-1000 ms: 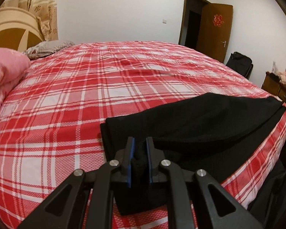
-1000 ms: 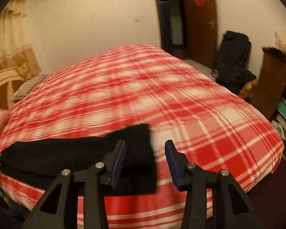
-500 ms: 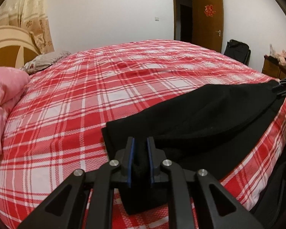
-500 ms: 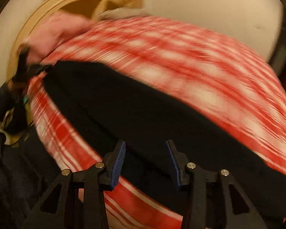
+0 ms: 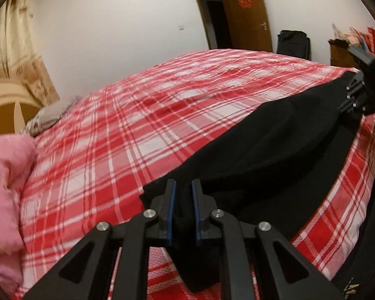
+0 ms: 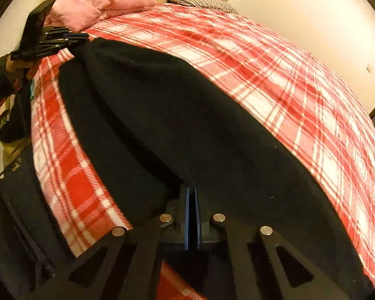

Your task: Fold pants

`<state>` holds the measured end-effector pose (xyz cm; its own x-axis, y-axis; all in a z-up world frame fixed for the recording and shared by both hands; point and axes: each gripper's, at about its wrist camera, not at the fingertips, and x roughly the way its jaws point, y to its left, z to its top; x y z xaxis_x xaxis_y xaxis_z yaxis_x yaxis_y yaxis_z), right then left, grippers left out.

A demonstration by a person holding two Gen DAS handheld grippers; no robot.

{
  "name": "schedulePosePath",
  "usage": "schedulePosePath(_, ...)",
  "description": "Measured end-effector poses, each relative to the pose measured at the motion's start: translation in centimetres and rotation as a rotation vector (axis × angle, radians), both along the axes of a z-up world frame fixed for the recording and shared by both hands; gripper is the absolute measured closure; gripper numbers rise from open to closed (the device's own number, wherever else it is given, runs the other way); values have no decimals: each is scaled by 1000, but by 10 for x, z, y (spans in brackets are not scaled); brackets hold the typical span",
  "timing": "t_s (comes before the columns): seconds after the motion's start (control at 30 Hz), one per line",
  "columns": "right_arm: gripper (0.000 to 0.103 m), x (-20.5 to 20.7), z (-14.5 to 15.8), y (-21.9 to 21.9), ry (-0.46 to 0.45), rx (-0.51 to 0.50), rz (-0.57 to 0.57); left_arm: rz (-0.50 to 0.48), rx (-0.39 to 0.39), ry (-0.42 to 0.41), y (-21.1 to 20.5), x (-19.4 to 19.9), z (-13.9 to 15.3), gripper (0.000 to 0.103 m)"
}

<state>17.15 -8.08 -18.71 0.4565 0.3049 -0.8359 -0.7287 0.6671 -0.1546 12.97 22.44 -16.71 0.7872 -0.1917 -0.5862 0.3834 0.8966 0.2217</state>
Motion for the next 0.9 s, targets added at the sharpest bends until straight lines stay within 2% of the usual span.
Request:
schedulePosePath(0.13,100,-13,8,-4,9,8,25,-19,-4,-5,2,-11,0,89)
schedulePosePath(0.27,100,-15,-16,-2,50,-34,34,2,-24,43,11,-17,-20,89)
schedulePosePath(0.33,100,-17,-21,-2,60,-32,32,11,-35,34,13,-23,-22,89)
schedulePosePath(0.5,100,-20,-4,-5,60,23,24,11,-17,20,13,-31,-17,89)
schedulePosePath(0.67,100,-24,16,-9,55,79,21,16,-32,14,13,-31,-14,90)
schedulePosePath(0.9,100,-24,-10,-12,65,22,2,-11,-40,6,11,-44,-13,93)
